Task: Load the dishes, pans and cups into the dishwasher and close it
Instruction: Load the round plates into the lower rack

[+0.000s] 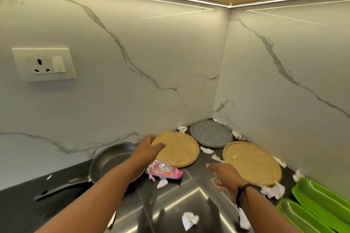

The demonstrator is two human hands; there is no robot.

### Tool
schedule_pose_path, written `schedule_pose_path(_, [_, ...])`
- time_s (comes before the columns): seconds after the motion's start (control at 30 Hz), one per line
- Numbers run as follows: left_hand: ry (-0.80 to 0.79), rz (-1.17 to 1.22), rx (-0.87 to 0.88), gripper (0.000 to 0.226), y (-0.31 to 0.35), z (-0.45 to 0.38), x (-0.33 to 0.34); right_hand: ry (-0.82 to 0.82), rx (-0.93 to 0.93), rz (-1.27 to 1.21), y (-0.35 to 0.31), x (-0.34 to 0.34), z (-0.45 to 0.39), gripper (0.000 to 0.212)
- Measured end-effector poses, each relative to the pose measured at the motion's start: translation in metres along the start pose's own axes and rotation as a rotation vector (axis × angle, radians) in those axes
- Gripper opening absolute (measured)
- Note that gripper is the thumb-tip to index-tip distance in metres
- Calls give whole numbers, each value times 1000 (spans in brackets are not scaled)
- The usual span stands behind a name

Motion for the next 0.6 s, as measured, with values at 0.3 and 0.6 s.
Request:
schedule_pose_path(0.3, [-69, 9, -156, 26, -20, -151, 34, 28, 184, -123, -6, 56, -120, 26])
schedule_pose_path(0.6, [-189, -226, -278, 33, -33, -194, 73, 37, 307, -332, 10, 71, -166, 14])
Point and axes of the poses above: each hand's wrist, its own z-axis away from the middle knuckle, its own x-axis out of the palm, y = z × x, the point moved 10 cm from there along -z, towards the middle knuckle, and after that the axes turned 14 degrees about -z, right-handed, at the moved point
